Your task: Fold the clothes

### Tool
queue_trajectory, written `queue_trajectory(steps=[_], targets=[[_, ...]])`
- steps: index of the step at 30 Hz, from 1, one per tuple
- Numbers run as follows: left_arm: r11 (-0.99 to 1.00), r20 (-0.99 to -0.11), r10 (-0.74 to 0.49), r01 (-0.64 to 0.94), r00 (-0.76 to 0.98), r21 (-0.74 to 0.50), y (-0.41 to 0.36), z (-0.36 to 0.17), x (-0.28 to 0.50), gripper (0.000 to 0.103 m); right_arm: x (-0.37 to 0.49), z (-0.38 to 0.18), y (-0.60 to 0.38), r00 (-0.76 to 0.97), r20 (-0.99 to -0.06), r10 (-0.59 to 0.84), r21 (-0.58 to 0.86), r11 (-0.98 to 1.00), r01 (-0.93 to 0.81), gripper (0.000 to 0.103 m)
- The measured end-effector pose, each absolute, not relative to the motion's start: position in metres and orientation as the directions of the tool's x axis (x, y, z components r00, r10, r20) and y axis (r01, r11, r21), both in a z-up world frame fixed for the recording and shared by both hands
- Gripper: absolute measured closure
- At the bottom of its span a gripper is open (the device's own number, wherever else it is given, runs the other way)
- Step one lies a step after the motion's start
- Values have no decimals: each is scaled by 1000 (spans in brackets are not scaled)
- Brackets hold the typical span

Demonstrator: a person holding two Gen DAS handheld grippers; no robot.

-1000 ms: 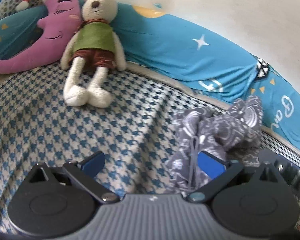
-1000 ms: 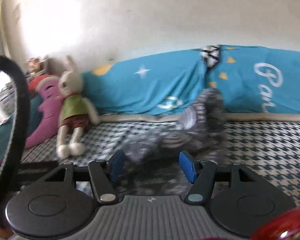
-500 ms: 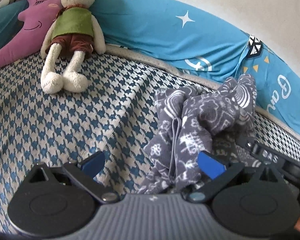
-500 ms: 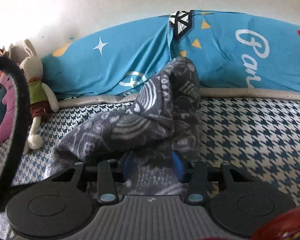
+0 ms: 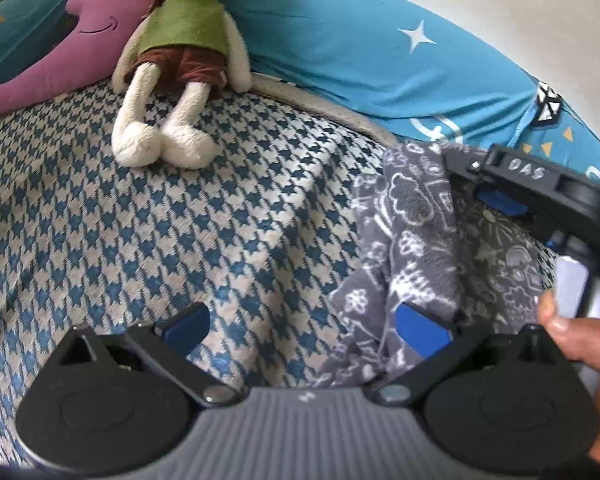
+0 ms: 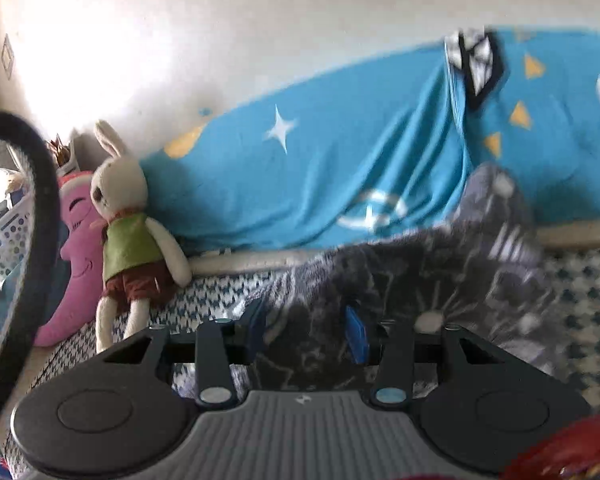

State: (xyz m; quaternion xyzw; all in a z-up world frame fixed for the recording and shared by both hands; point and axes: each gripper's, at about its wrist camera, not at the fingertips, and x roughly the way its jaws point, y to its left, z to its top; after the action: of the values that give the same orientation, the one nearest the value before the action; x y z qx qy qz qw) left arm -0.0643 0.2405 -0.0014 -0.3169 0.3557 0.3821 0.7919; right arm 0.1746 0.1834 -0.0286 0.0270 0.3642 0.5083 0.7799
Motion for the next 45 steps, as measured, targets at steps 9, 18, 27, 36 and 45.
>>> queue_trajectory(steps=[9, 18, 27, 36, 45], targets=[[501, -823, 378, -842, 423, -202, 241, -7, -61, 0, 175, -36, 178, 201, -539, 818, 453, 482, -750, 54], [512, -766, 458, -838, 451, -188, 233, 15, -63, 0, 152, -5, 127, 208, -509, 835, 467, 471, -749, 52], [574, -747, 469, -805, 471, -148, 219, 16, -52, 0, 120, 7, 70, 236, -541, 807, 440, 510, -739, 47], [570, -772, 478, -817, 419, -90, 223, -6, -46, 0, 94, 8, -1, 276, -546, 791, 439, 551, -710, 45], [536, -806, 445, -837, 391, -109, 232, -29, -44, 0, 80, -2, -77, 344, -554, 758, 465, 625, -628, 36]])
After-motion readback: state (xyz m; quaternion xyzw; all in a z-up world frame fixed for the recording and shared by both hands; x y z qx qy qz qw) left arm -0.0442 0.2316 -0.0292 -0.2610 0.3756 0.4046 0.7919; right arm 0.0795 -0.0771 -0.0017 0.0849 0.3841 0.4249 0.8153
